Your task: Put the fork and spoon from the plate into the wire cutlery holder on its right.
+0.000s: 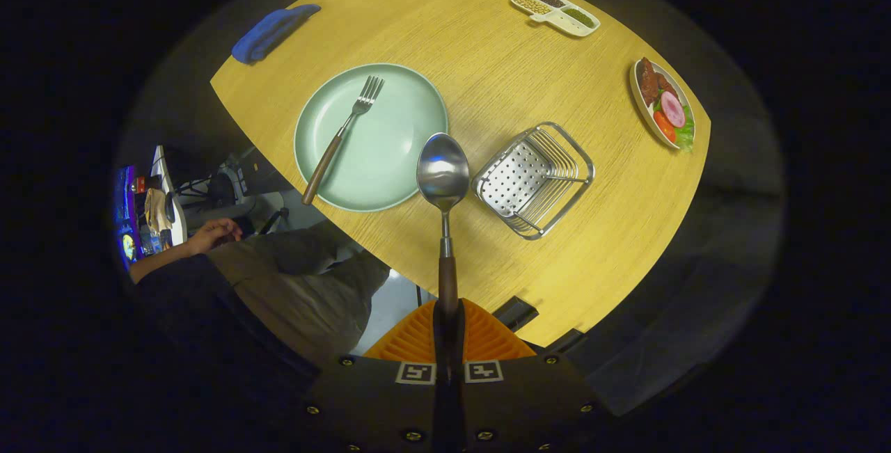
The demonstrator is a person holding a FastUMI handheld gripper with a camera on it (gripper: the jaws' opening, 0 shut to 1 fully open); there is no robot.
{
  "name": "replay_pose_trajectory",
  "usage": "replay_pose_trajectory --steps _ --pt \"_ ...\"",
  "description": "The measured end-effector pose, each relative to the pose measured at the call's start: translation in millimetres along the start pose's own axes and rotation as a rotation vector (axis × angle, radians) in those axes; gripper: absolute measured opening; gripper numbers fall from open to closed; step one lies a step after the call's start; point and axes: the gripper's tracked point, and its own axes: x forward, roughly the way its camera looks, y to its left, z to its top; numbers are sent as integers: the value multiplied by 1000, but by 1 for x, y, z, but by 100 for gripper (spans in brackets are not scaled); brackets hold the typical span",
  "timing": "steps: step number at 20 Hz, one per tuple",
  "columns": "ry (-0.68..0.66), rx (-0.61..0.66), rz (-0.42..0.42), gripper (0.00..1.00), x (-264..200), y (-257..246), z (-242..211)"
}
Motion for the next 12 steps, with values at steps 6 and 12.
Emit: replay_pose_trajectory --steps 6,12 --pt "70 -36 -80 1 -21 -47 -6" --pt "203 -57 -114 1 -12 -76 1"
